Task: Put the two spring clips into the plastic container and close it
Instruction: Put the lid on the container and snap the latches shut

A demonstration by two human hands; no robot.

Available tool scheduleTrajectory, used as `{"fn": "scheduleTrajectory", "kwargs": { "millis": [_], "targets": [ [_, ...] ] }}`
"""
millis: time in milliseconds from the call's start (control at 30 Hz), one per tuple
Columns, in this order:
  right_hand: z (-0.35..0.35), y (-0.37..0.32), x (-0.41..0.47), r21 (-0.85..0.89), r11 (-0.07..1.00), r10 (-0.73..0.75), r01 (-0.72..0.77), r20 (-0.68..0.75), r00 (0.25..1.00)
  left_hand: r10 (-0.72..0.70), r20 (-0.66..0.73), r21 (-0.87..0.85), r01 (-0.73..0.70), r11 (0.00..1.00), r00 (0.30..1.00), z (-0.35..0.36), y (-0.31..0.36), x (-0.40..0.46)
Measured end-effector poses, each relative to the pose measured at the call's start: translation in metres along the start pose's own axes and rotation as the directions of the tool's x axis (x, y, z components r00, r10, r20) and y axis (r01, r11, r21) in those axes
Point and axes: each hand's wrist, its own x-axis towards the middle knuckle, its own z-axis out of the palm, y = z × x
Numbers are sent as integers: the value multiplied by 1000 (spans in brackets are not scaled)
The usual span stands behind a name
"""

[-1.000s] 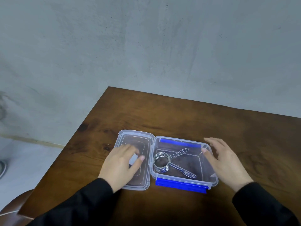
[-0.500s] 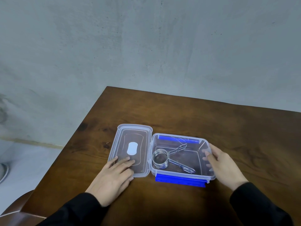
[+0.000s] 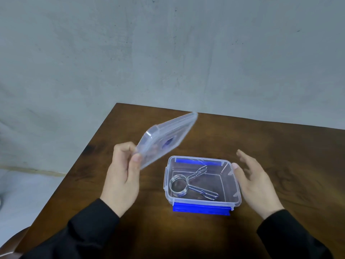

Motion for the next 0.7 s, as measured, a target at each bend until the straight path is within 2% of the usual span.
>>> {"fn": "scheduleTrajectory", "kwargs": {
  "millis": [67,133,233,267,333,467,600,700],
  "targets": [
    [-10,-16,-3,113,992,-61,56,42,997,-27,51,-275,40,961,998,13,21,6],
    [-18,-29,-6,244,968,-86,55,118,989,-133,163,-517,199,832,978,26,39,8],
    [-27,-41,-10,338,941,-66,19,129,989,-366,281,-621,459,635,887,44,47,9],
    [-29,-41,-12,337,941,-31,-6,106,994,-432,284,-608,509,610,856,49,47,9],
    [-31,-36,-13,315,947,55,-67,46,997,-508,234,-508,550,663,829,60,39,5],
    [-27,-18,-10,202,963,177,-178,22,984,-482,211,-308,526,793,850,76,15,-8],
    [-14,-3,-6,-103,983,157,-153,27,987,-578,215,-160,613,774,787,84,-3,-16],
    [-7,6,-5,-192,973,136,-129,23,991,-609,219,-77,636,768,762,89,-11,-19]
  ]
}}
